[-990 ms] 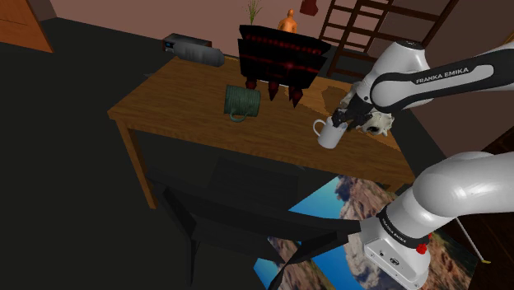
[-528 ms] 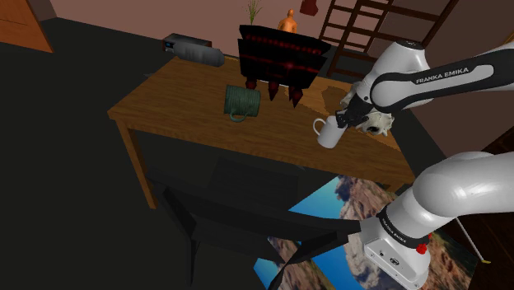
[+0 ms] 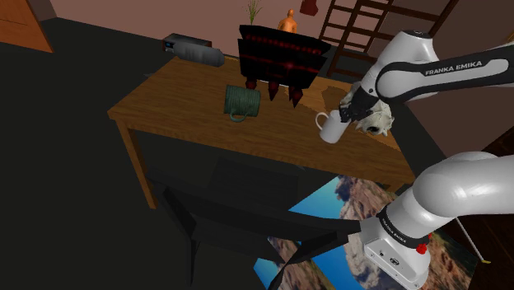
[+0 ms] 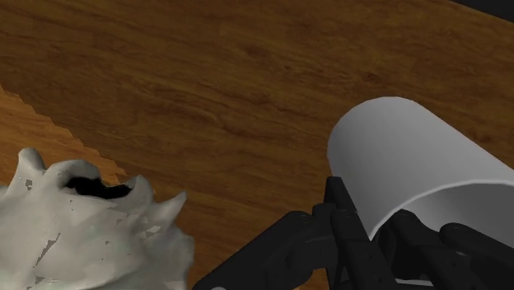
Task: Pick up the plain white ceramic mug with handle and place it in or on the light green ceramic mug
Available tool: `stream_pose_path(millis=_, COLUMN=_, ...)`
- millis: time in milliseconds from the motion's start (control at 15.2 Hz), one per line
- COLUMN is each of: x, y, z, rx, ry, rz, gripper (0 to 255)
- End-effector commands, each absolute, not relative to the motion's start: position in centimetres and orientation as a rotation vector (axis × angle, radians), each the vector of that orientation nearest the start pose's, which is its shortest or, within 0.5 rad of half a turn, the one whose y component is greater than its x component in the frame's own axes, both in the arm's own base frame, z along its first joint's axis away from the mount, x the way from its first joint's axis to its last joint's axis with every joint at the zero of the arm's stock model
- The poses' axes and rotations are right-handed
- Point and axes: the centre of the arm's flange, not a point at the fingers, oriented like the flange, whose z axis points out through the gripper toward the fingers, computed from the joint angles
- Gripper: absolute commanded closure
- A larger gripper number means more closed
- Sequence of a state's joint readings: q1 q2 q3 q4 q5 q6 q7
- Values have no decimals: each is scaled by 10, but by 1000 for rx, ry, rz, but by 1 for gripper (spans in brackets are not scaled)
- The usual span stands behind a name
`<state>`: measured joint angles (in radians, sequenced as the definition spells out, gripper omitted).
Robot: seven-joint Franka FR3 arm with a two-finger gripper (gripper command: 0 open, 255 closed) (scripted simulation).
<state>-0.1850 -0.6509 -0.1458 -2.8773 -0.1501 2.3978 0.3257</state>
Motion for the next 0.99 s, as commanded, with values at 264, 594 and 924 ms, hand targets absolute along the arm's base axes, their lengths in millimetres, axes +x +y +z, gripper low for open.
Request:
stream_pose_path(millis=264, x=318, y=-103, z=405, rx=-3040, ry=829, rz=-268, gripper=255)
stream_pose_path(millis=594, x=318, y=-103, z=432, rx=-3040, ry=829, rz=-268, gripper=255)
stream_pose_path(millis=924, x=318, y=-103, z=458, rx=-3040, ry=829, rz=-268, gripper=255)
